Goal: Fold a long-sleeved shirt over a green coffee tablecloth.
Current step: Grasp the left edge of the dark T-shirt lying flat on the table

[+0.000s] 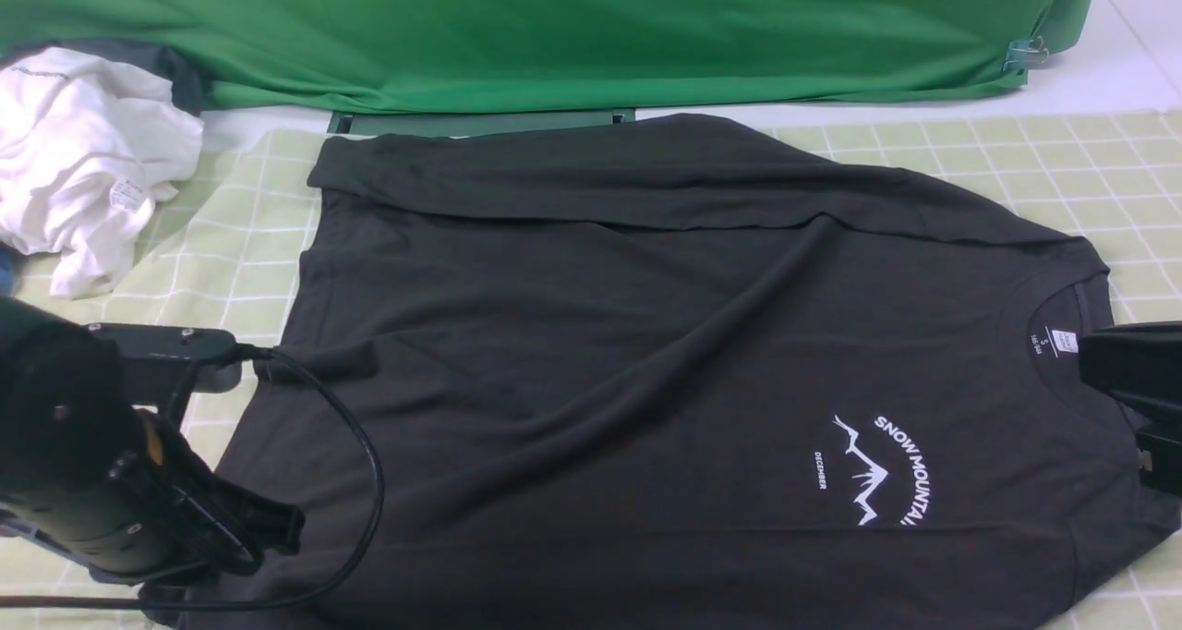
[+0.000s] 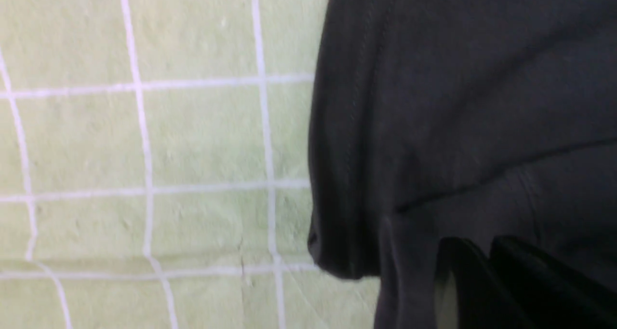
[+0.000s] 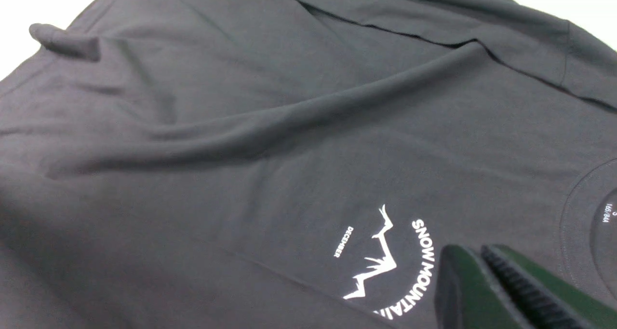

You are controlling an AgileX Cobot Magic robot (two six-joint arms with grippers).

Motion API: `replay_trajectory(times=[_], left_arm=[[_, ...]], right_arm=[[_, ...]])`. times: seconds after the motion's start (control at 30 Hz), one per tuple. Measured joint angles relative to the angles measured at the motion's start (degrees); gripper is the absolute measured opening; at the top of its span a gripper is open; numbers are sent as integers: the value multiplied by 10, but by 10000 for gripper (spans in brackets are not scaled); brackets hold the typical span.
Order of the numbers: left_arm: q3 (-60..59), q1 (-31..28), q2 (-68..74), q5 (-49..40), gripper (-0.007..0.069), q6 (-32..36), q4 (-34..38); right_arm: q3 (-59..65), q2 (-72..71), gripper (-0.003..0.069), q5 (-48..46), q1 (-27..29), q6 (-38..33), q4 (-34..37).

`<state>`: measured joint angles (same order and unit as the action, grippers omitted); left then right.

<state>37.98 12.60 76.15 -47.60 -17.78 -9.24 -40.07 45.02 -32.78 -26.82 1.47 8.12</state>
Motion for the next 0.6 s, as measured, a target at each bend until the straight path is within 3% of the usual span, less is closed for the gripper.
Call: replay_trajectory(times=[0.1, 0.27, 0.4, 0.6], left_arm=[[0, 0, 15, 13, 144, 0, -6], [0, 0, 51, 26, 345, 0, -13], [0, 0, 80, 35, 461, -5, -14], [0, 0, 100, 38, 491, -29, -14]], right_arm=[[0, 0, 60, 0, 0, 0, 1], [0, 0, 69, -1, 0, 0, 1], [0, 0, 71, -2, 0, 1, 1], [0, 0, 78, -2, 0, 2, 1]])
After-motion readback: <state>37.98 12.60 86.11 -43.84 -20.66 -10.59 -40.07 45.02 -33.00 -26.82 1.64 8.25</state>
